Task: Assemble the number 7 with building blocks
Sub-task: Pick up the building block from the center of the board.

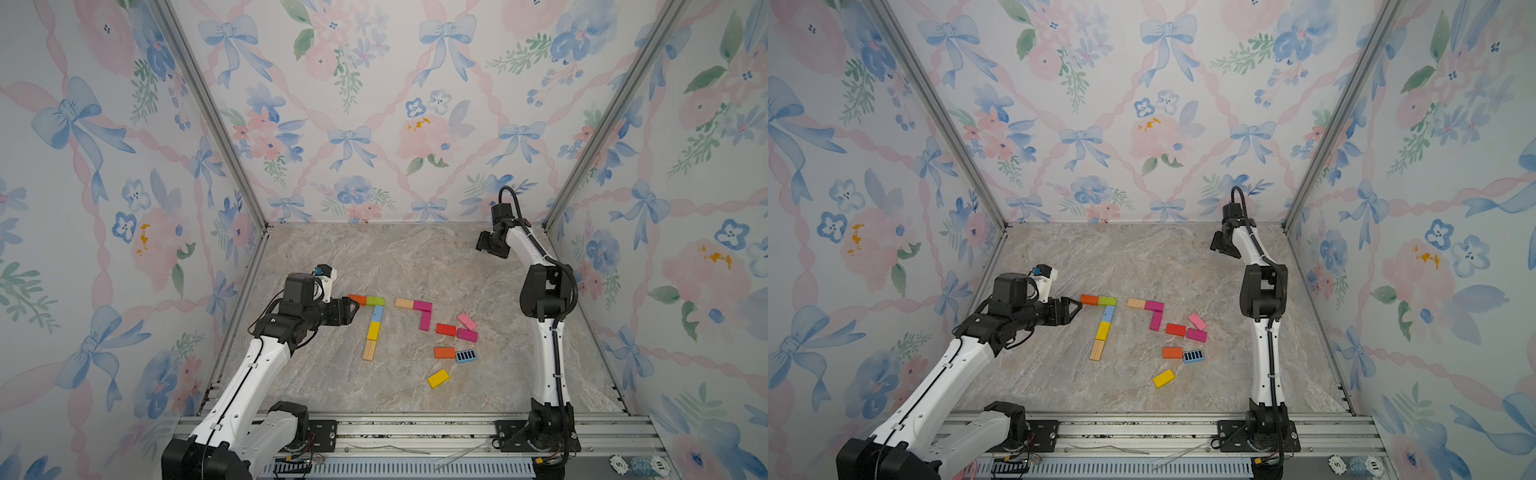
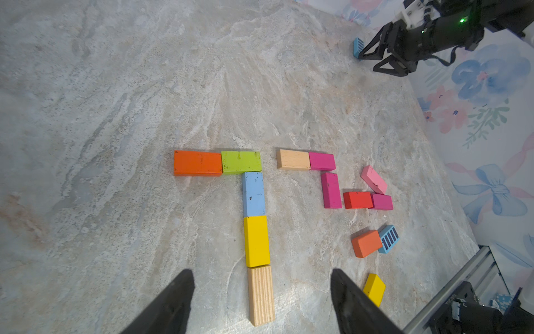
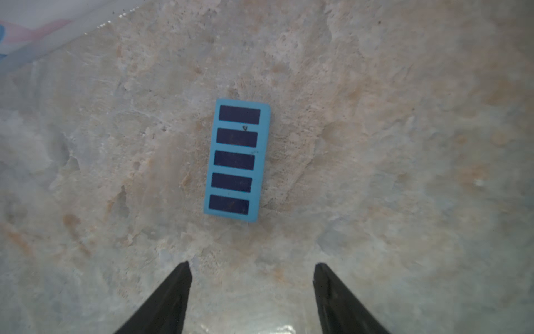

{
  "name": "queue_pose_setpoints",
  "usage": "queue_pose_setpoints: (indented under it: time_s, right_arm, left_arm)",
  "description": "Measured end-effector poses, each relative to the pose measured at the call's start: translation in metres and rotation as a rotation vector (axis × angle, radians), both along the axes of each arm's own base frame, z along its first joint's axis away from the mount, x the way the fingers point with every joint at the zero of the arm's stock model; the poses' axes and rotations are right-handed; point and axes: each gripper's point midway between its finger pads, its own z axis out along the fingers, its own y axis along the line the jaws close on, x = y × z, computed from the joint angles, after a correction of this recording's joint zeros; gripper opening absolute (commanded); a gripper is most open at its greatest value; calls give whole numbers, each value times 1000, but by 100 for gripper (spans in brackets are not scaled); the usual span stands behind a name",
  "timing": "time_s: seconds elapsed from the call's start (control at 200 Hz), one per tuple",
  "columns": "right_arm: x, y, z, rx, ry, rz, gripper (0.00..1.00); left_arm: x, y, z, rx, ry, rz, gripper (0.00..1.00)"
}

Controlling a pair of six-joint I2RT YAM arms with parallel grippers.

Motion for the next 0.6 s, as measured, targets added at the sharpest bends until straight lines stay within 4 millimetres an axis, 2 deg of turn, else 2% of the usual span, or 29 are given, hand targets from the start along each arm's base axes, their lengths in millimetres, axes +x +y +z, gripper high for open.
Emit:
queue_pose_setpoints:
  time_s: [0.06, 0.265, 0.33, 0.485, 0.6]
  right_arm:
    - [4, -1, -7, -17, 7, -5, 66]
    - [21, 0, 5, -30, -41, -31, 61]
    - [24, 0, 7, -24, -52, -46, 57]
    - [24, -7, -7, 0, -32, -96, 55]
    - [27, -7, -6, 17, -46, -117, 49]
  left_arm:
    - [0, 0, 0, 0, 0, 0, 77]
    - [0, 0, 0, 0, 0, 0, 77]
    - [0, 0, 0, 1, 1, 0, 77]
    - [1, 0, -2, 2, 7, 0, 77]
    - [1, 0, -4, 2, 14, -1, 77]
